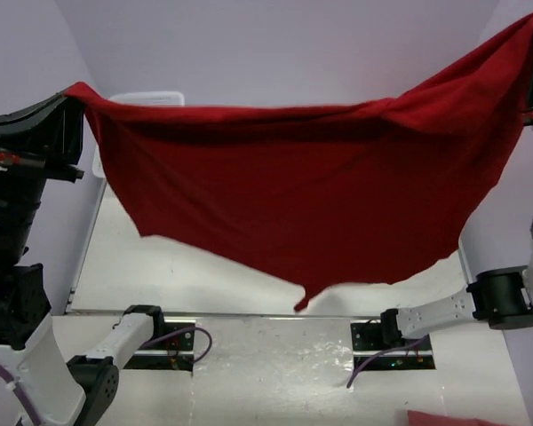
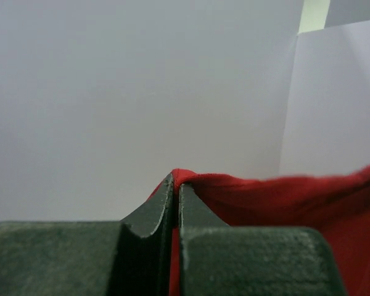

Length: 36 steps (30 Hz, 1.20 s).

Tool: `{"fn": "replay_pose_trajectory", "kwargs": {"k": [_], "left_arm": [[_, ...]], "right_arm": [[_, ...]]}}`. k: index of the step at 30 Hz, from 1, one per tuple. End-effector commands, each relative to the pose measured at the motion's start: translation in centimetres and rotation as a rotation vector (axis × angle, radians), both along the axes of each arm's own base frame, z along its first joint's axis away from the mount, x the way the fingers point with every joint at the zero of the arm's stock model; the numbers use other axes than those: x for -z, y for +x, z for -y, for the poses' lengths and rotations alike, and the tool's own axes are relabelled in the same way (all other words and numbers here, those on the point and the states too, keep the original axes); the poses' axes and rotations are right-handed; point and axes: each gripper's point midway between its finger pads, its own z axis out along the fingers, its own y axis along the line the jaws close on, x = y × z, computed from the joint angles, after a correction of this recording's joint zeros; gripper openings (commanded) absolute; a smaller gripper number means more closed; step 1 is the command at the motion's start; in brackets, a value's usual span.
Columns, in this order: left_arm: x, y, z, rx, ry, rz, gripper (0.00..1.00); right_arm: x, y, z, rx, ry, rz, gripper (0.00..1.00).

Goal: Fold and stack the t-shirts
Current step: Flatten out the tshirt

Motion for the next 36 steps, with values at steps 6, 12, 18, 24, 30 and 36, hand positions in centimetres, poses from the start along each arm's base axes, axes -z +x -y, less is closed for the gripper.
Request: {"fn": "replay_pose_trajectory", "kwargs": {"k": [6,12,18,24,30,36], "left_arm": [[14.3,14.0,1.1,0.044,-0.046,-0.393,0.0],[31.5,23.3,0.2,-0.081,-0.083,-0.659,0.0],[46.8,26.8,0.1,-0.174,-0.083,-0.853,0.0],[52.8,29.8,0.9,-0.167,-0.033,-0.966,0.0],[51.6,32.4,0.1,-0.219,-0.001,-0.939,0.0],[51.7,34.7,-1.4,-0.251,0.034,-0.965,0.0]], "right_arm": [[7.0,5.2,-10.3,0.101,-0.248,-0.097,0.0],[22.8,15.4,-11.8,0.141,-0.293,-0.34,0.0],[41.6,24.0,-10.1,0.237,-0.311,-0.623,0.0],[51.5,28.9,-8.3,0.251,-0.326,-0.826,0.0],[51.8,31.6,-5.9,0.276,-0.324,-0.925,0.0],[51.3,33.7,-2.9,0.326,-0.286,-0.994,0.0]]}}
